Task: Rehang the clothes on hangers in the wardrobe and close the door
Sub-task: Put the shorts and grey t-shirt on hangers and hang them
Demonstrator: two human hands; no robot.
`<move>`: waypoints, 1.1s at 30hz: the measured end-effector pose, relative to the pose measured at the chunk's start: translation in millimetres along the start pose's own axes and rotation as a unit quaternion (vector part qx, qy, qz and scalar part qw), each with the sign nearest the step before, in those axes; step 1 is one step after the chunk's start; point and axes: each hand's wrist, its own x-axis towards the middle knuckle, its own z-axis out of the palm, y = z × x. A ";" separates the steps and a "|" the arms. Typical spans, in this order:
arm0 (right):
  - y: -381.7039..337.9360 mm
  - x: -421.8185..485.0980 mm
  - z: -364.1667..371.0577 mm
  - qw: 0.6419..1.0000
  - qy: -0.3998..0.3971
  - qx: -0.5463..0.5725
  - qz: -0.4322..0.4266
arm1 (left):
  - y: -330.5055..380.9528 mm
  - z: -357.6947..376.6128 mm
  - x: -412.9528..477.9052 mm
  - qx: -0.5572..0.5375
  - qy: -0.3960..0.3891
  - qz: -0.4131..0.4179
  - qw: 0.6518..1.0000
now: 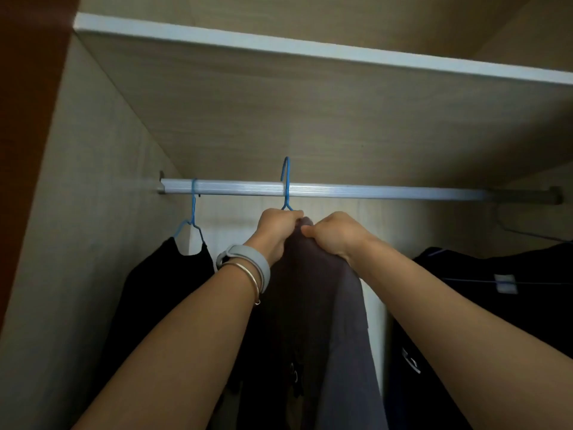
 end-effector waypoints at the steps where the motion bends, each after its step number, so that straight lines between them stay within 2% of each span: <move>1: -1.3 1.9 2.0 1.000 -0.011 -0.004 0.001 | -2.0 -2.2 0.1 -0.005 0.003 -0.008 1.000; 5: 1.5 7.4 9.2 0.999 -0.035 -0.013 -0.008 | -11.0 -9.3 0.9 -0.019 0.012 -0.015 1.000; 13: 23.8 -3.1 20.3 0.982 -0.128 0.133 0.025 | -31.1 -14.2 -9.4 -0.036 0.058 -0.022 0.997; 20: 36.5 -36.9 2.0 0.959 -0.271 0.067 -0.039 | -31.8 -20.1 -20.5 0.016 0.062 -0.011 0.998; 24: 36.5 -53.8 11.4 0.962 -0.238 0.069 -0.114 | -24.9 -26.6 -31.6 0.043 0.067 -0.001 0.997; 29: 30.0 -59.5 29.2 0.960 -0.202 0.088 -0.171 | -15.6 -35.2 -47.5 0.236 0.071 0.027 0.969; 33: 25.6 -59.0 36.8 0.958 -0.190 0.108 -0.185 | -9.5 -39.1 -56.4 0.267 0.068 0.035 0.961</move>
